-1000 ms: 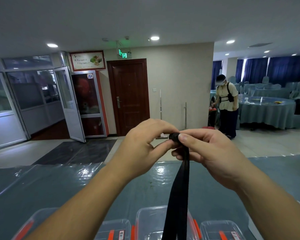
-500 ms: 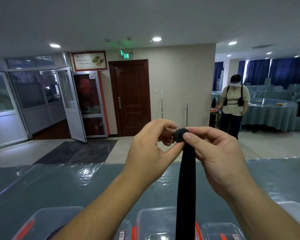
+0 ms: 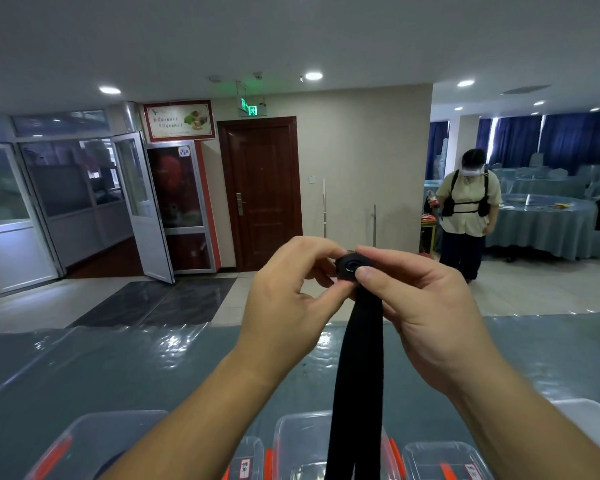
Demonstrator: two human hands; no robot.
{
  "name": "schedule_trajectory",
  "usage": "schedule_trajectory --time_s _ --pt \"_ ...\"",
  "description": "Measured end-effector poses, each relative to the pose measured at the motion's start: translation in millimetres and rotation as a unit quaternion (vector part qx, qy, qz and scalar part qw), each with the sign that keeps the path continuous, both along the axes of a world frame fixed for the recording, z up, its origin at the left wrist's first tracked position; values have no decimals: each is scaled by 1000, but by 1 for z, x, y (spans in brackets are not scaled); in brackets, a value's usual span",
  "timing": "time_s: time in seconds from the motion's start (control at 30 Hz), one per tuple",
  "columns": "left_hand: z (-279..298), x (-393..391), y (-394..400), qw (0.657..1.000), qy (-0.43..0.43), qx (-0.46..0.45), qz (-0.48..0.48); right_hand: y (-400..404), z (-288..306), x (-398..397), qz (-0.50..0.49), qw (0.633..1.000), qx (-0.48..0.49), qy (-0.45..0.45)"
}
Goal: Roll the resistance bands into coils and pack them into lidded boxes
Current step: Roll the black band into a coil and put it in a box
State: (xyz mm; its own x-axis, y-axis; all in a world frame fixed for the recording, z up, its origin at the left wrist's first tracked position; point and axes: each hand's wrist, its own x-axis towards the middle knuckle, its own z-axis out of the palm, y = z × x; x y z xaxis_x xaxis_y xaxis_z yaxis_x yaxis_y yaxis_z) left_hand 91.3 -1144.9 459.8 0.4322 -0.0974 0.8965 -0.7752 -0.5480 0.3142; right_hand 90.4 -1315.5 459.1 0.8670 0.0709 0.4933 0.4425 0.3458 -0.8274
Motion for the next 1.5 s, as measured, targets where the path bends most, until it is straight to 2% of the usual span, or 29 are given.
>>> schedule_trajectory --time_s 0.1,0.17,0.27,0.33,0.5,0.57,0.67,0.73,0.8,0.9,1.0,1.07,1.13,1.2,1.27,1.33,1.4,1.5 --pt "4 -5 0 989 130 -45 -51 -5 0 4 -15 999 -28 -16" --pt "11 -7 4 963 238 -60 -112 -11 0 7 -43 994 -91 -33" --pt "20 -6 13 945 298 -53 -121 -19 3 7 -62 980 -184 -36" --pt "23 -5 14 944 305 -40 -120 -21 5 5 -69 974 -210 -44" --pt "20 -5 9 949 285 -47 -125 -19 8 3 -105 975 -179 -75" --pt "17 -5 2 946 283 -92 -132 -18 8 3 -102 980 -159 -69" --pt "12 -7 -10 912 308 -207 -173 -15 3 3 -115 977 -161 -80" --pt "9 -7 -14 894 329 -239 -186 -17 3 3 -130 973 -167 -89" --pt "11 -5 -9 898 355 -189 -180 -21 5 4 -118 968 -198 -94" --pt "22 -3 7 920 369 -25 -131 -29 11 3 -91 948 -288 -100" --pt "31 -4 16 914 388 71 -93 -34 15 1 -87 920 -366 -112" --pt "34 -5 19 923 363 107 -73 -33 14 3 -96 926 -348 -108" --pt "31 -2 20 936 334 59 -92 -29 12 6 -105 957 -251 -101" --pt "24 -1 12 932 327 -48 -151 -23 7 7 -100 978 -152 -98" --pt "15 -1 -3 894 342 -177 -229 -16 5 7 -95 986 -101 -96" --pt "8 -3 -14 851 365 -261 -273 -14 5 8 -108 986 -85 -90" --pt "7 -1 -12 858 375 -251 -245 -17 8 9 -111 983 -113 -88" --pt "17 0 3 895 378 -148 -188 -27 13 6 -85 964 -230 -100"
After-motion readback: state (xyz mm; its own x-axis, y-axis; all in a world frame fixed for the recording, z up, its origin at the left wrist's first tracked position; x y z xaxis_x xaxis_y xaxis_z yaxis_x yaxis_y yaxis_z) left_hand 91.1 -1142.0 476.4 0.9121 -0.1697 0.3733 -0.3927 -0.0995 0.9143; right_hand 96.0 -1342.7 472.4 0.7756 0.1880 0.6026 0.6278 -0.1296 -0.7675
